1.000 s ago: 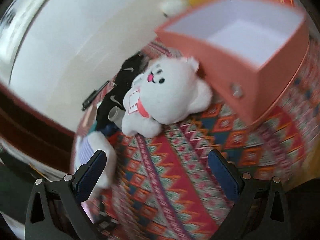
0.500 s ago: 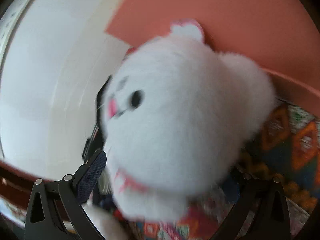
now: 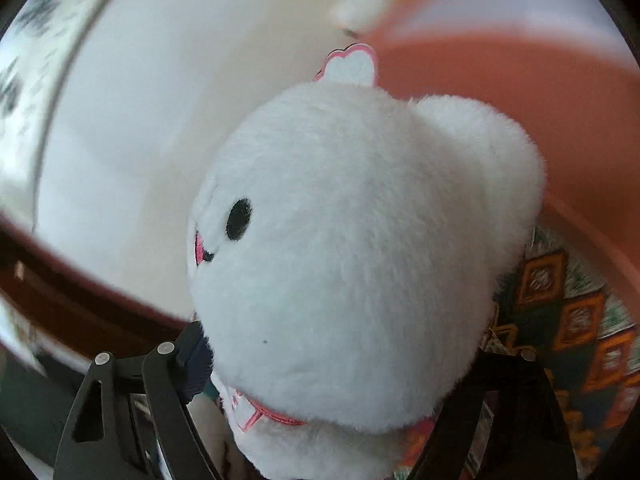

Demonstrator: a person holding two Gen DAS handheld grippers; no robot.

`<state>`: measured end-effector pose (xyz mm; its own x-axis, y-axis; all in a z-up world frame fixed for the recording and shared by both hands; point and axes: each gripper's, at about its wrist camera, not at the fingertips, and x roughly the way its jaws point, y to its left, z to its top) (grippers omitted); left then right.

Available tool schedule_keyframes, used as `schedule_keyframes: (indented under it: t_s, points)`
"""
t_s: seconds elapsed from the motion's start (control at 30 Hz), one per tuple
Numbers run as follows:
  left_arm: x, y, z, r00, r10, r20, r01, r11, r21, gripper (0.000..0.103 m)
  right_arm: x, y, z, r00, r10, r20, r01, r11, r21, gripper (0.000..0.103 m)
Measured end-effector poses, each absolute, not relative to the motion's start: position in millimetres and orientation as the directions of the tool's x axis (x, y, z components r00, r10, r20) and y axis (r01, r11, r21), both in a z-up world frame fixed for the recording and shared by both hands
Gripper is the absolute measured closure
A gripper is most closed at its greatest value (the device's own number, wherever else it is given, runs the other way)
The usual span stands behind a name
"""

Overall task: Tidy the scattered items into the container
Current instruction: 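Grasp the white bear plush with the right tool while the left grasps the checked plush, then carry both plush toys over the pink box and open both tools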

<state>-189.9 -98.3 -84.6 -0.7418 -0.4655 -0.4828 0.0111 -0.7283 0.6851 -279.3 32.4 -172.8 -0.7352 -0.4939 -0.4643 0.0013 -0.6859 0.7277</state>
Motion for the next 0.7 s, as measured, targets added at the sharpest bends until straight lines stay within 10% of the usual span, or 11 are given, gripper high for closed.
schedule_keyframes:
  t_s: [0.7]
  points:
    - [14, 53, 48, -0.942, -0.149, -0.301, -0.037, -0.845, 0.534, 0.033, -95, 153, -6, -0.800, -0.452, -0.395, 0.159, -0.794, 0.588, 0.018]
